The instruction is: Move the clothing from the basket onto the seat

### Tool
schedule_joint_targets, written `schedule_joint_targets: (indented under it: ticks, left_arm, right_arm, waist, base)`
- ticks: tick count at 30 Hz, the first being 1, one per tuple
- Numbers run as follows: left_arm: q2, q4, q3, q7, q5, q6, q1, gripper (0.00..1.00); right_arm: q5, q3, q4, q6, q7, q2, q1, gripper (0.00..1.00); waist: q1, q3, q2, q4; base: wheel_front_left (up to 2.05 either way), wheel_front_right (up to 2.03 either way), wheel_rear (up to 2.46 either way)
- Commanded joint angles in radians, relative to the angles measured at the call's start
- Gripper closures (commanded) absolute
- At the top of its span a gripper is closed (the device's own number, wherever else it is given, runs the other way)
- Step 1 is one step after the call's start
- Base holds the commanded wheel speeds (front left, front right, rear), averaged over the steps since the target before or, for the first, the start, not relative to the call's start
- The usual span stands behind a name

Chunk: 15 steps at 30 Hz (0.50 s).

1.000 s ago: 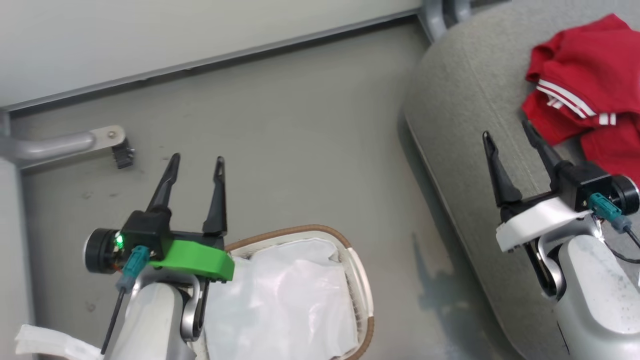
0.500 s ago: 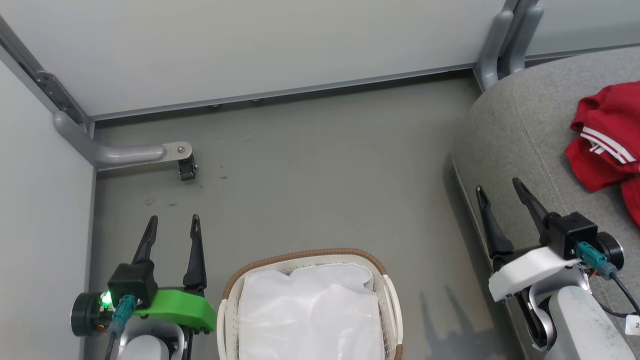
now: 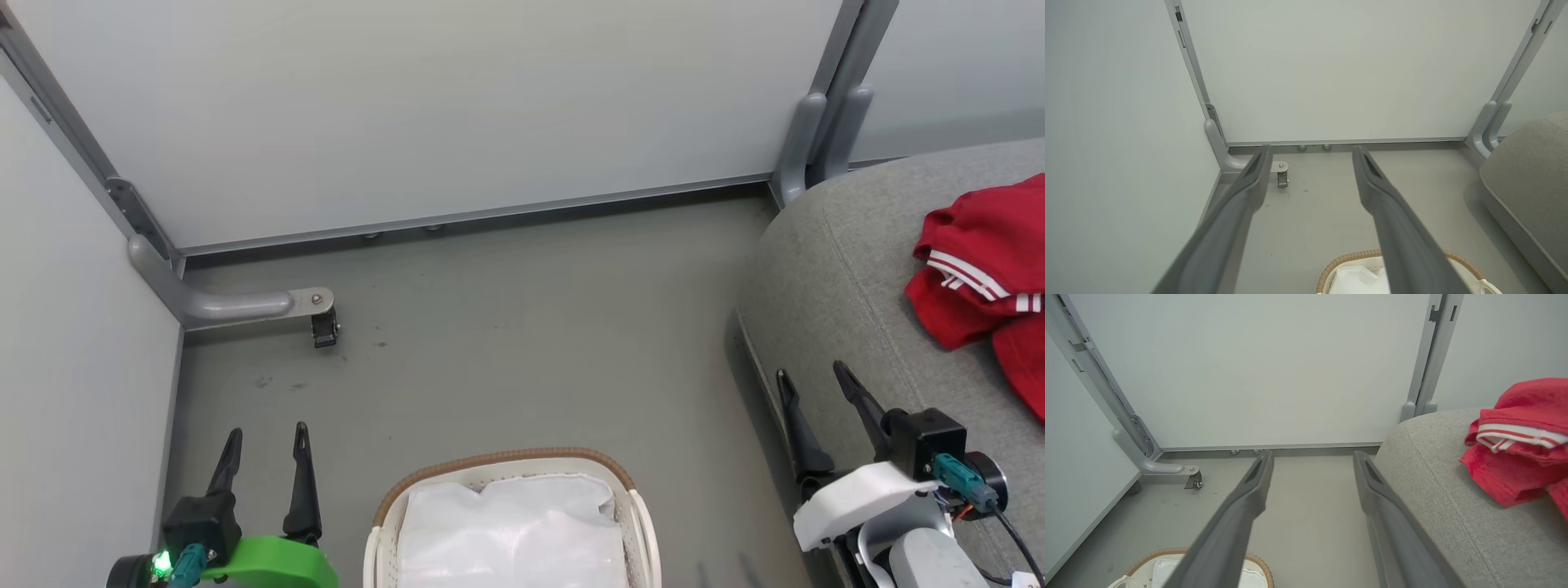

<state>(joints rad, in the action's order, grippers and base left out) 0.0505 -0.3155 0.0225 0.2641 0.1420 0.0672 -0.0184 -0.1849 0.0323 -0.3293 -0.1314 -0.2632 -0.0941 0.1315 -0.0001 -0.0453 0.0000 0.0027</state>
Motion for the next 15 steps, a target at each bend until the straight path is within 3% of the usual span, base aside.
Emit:
schedule_joint_targets:
  ticks: [1,4,5,8,15]
  left_arm:
    - [0.001,-0.002,-0.006,0.000,0.015,0.005,0.018,0.00]
    - [0.001,-0.005,-0.008,0.000,0.035,0.014,0.025,0.00]
    - [0.000,-0.007,-0.005,0.000,0.035,0.013,0.013,1.00]
    - [-0.002,-0.029,-0.006,-0.004,0.041,0.013,0.011,1.00]
    - [-0.002,-0.027,-0.026,-0.048,0.180,0.018,-0.007,1.00]
  right_arm:
    - [-0.001,0.001,-0.002,0.001,-0.002,-0.001,-0.017,0.00]
    - [-0.002,0.003,-0.001,0.001,-0.002,0.001,-0.025,0.00]
    - [-0.001,0.004,-0.001,0.000,0.000,0.003,-0.015,1.00]
    - [-0.007,0.003,-0.021,0.000,0.003,0.008,-0.023,1.00]
    - [-0.145,-0.017,-0.014,0.000,0.045,0.011,-0.019,1.00]
  waist:
    - [0.0001,0.012,0.0000,-0.007]
    - [0.0001,0.014,0.0000,-0.009]
    - [0.0001,0.014,0.0000,-0.008]
    - [0.0001,0.015,0.0000,-0.008]
    - [0.0001,0.017,0.0000,-0.008]
  base:
    - [0.00,0.00,0.00]
    - [0.00,0.00,0.00]
    - [0.00,0.00,0.00]
    - [0.00,0.00,0.00]
    - [0.00,0.00,0.00]
